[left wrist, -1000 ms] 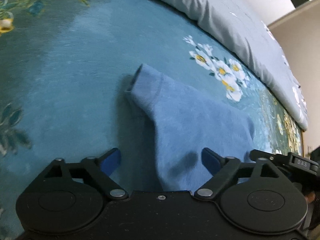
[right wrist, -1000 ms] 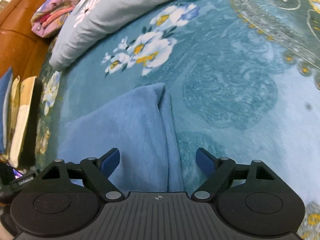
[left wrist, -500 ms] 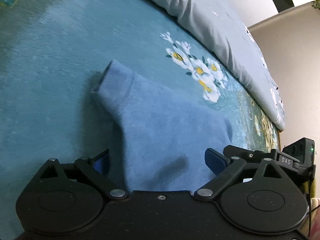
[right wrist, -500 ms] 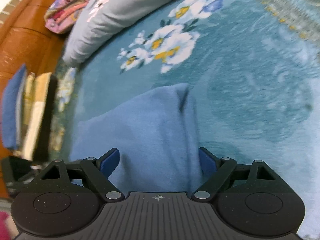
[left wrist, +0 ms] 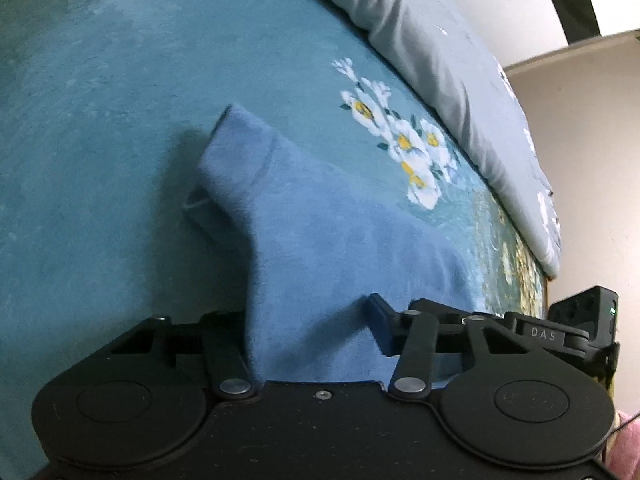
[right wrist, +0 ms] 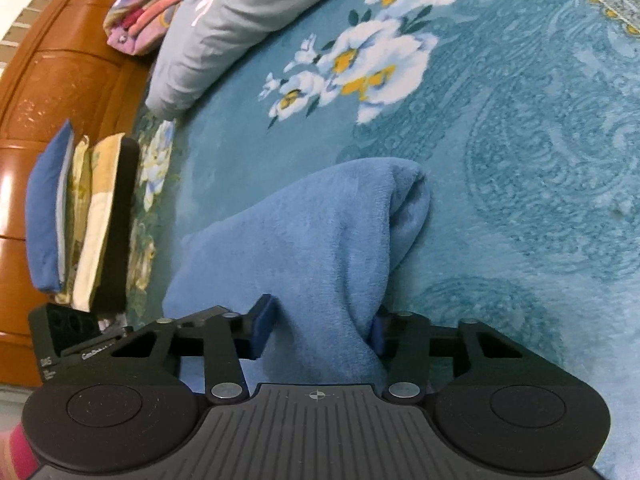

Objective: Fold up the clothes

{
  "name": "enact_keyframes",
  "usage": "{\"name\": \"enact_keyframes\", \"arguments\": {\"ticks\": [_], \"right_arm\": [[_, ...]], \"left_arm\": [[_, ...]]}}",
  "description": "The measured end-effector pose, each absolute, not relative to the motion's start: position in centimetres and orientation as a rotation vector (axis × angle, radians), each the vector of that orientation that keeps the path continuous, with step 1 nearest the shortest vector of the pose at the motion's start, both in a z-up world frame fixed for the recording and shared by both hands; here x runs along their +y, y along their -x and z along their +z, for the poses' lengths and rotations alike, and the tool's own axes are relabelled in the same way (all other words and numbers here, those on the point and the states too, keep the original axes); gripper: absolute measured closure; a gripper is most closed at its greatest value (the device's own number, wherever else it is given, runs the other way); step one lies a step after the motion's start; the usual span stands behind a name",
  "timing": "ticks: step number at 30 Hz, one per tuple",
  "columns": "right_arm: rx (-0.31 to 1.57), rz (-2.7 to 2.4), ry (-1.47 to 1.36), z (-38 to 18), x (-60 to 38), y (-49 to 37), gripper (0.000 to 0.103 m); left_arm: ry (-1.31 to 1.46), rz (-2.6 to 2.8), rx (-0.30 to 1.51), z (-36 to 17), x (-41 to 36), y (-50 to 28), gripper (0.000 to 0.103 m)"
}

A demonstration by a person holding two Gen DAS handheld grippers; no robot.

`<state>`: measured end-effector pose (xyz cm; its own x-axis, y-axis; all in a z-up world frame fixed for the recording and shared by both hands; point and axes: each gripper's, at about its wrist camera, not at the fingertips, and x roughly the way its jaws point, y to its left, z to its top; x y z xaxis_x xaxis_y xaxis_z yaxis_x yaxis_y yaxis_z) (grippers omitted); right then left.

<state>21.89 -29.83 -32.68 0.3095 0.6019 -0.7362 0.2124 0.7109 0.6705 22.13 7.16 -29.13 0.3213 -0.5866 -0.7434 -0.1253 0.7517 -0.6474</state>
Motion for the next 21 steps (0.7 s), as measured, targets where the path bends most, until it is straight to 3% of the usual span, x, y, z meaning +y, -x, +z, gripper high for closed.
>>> {"name": "enact_keyframes", "arguments": {"ticks": [8,16,21], "right_arm": [[1.266,0.248,-0.759,-31.8,-29.2,-21.8,0.079],[1.246,0.301,-0.723,-27.3,-29.8,-21.1,0.084],[1.201,0.339,-0.703,-22.0,-31.4,-19.6,0.084]], "left_arm": [[0.624,-0.270,1.209,-27.6,5.9,-21.4,0.080],[0.615,-0.268,1.170,-22.5,4.8,-19.6,0.081],[0.613,-0.279,1.105,-16.6,3.1,-17.3,0.081]]}}
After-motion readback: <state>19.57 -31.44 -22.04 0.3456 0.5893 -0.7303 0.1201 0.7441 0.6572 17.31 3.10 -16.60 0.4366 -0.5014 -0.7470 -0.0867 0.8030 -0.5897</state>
